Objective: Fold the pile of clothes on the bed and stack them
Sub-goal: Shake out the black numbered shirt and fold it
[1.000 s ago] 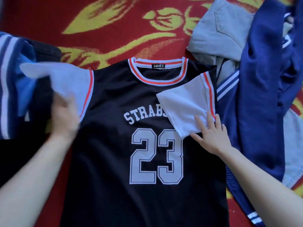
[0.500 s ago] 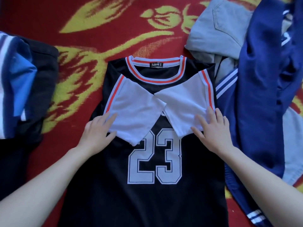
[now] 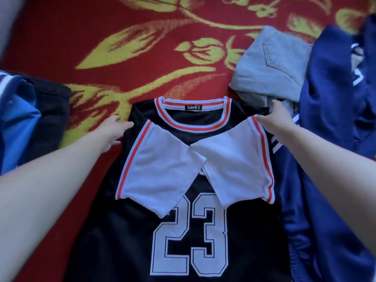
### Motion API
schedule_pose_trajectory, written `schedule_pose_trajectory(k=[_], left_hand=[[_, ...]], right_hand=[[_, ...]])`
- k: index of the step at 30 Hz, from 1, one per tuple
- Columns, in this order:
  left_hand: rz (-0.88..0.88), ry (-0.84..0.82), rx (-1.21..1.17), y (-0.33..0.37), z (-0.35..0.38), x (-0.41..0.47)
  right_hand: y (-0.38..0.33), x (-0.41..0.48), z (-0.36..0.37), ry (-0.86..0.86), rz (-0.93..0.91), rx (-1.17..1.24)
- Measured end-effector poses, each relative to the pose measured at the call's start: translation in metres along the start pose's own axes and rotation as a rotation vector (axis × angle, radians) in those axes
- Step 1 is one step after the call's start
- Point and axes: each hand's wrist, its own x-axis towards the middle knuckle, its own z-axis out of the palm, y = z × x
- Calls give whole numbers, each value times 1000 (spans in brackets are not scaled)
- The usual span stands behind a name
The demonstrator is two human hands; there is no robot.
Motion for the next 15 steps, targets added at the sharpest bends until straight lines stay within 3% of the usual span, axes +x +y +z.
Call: schedule_pose_trajectory(k=[6, 10, 13, 15], left_hand=[[23, 54, -252, 17, 14, 4], [136, 57, -355, 33, 2, 0], [265, 65, -229, 35, -19, -1], [255, 73, -130, 24, -24, -1]], right_hand=[[9, 12, 2, 66, 108, 167], [15, 8, -20, 81, 14, 232], [20, -5, -39, 26, -45, 329], [22, -13, -44, -16, -58, 332]])
